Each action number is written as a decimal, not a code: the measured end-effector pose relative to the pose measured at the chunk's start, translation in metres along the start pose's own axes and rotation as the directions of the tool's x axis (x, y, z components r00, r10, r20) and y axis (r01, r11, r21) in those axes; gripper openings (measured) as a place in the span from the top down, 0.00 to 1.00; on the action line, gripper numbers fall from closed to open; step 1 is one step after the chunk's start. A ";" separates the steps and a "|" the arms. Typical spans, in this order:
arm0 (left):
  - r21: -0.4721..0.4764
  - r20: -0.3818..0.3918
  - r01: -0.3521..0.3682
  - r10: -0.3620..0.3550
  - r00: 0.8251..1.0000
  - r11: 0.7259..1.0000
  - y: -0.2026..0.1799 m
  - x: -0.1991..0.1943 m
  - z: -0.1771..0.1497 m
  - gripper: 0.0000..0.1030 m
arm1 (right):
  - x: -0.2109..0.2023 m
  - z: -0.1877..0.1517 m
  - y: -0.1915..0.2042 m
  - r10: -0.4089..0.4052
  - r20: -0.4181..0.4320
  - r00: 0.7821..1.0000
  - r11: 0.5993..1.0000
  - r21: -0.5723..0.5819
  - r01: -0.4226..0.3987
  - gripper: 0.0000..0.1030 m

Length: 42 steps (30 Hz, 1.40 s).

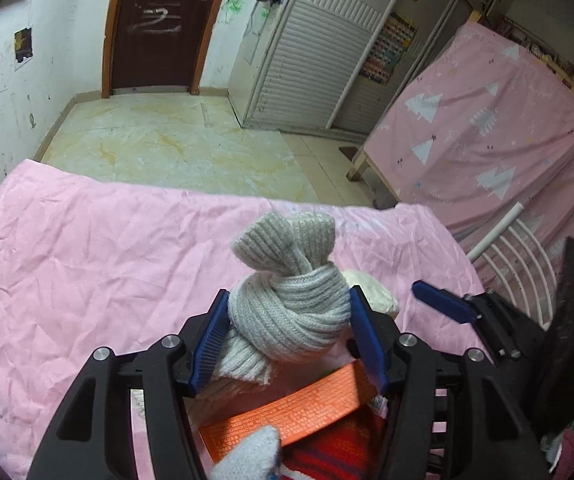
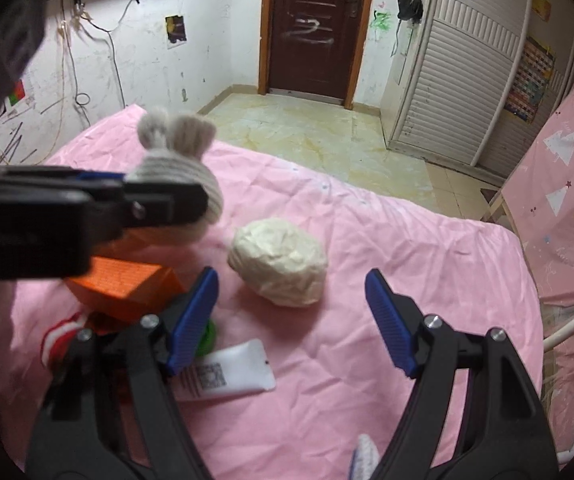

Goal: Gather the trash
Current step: 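Grasp the cream paper ball with right gripper while left lifts the grey sock, then carry the grey sock and cream paper ball toward the yellow bin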

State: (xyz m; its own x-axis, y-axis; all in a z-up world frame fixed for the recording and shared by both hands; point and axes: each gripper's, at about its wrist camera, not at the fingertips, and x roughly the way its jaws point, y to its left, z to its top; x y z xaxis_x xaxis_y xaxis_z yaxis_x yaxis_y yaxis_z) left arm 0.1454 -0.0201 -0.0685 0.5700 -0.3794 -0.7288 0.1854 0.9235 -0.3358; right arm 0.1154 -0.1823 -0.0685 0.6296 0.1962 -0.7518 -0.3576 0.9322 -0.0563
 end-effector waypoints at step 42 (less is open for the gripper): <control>0.208 0.184 -0.138 0.099 0.978 0.968 -0.146 -0.076 -0.038 0.51 | -0.120 -0.064 -0.097 -0.112 0.252 0.961 0.958 0.284 0.037 0.50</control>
State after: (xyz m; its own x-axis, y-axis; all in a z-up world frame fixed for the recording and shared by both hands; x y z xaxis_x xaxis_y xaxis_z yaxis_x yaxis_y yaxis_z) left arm 0.0447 -0.1284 0.0137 0.7229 -0.2688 -0.6365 0.2676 0.9583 -0.1008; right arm 0.0301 -0.3158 -0.0146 0.8187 0.1611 -0.5512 -0.1238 0.9868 0.1047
